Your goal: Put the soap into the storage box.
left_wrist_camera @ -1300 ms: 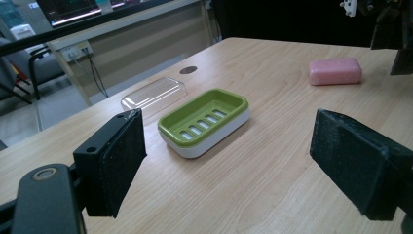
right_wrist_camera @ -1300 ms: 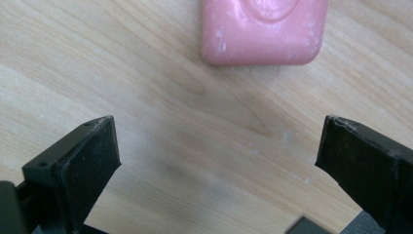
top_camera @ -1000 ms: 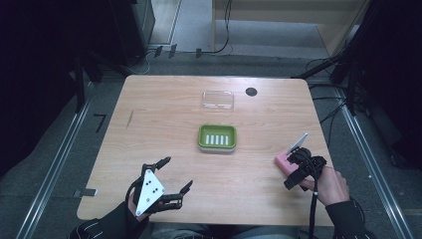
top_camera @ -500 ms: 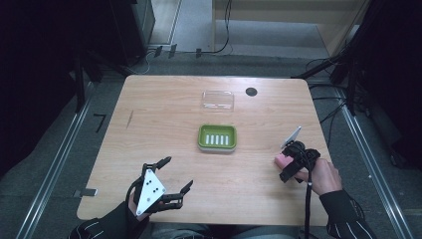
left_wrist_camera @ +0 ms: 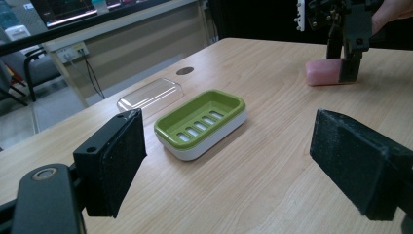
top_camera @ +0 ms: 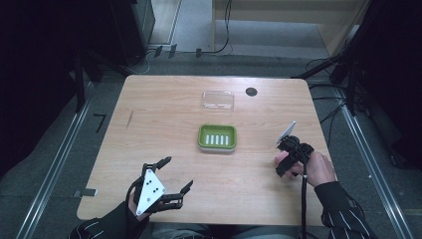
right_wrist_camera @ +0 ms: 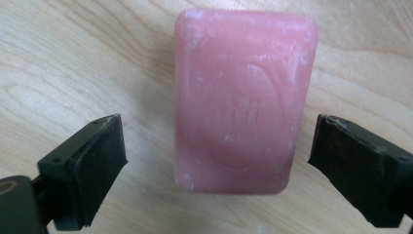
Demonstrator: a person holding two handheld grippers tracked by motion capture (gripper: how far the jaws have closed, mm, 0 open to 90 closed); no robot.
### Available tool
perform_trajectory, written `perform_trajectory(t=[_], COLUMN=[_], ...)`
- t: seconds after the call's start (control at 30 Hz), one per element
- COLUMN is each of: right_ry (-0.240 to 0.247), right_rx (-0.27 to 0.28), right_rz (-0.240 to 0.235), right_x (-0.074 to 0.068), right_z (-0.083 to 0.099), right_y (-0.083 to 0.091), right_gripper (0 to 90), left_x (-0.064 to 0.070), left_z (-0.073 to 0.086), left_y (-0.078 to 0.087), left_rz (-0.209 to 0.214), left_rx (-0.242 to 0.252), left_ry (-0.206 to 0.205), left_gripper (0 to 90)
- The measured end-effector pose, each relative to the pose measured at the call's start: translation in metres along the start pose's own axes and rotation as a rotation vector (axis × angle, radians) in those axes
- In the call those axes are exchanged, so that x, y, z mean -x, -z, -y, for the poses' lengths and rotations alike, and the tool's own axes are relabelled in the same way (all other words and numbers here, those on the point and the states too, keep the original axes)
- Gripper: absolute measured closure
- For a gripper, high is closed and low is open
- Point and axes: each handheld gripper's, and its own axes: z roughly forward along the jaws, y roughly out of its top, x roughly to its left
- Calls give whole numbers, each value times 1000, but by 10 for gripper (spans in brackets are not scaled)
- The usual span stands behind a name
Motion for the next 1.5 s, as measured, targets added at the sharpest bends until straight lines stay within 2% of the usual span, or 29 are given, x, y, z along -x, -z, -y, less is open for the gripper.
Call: perform_trajectory(t=[0.2, 0.57, 0.87, 1.03, 1.5], right_ry=[4, 4, 2, -1, 10], right_rx=[3, 12, 9, 2, -16], right_rz=[-2, -8, -1, -16, -27], right_x=[2, 4, 5, 8, 10], right_z=[-6, -6, -6, -6, -10], right_y=[-1, -2, -3, -6, -7], right_gripper=[170, 294, 352, 377, 388], left_x=[0, 0, 0, 0, 0], left_z=[0, 0, 0, 0, 0], left_y=[0, 0, 0, 0, 0], left_rz=[0, 1, 2, 2, 1], left_rx=[0, 1, -1, -1, 0], left_ry=[-1, -3, -4, -4, -5], left_gripper=[137, 137, 137, 136, 137])
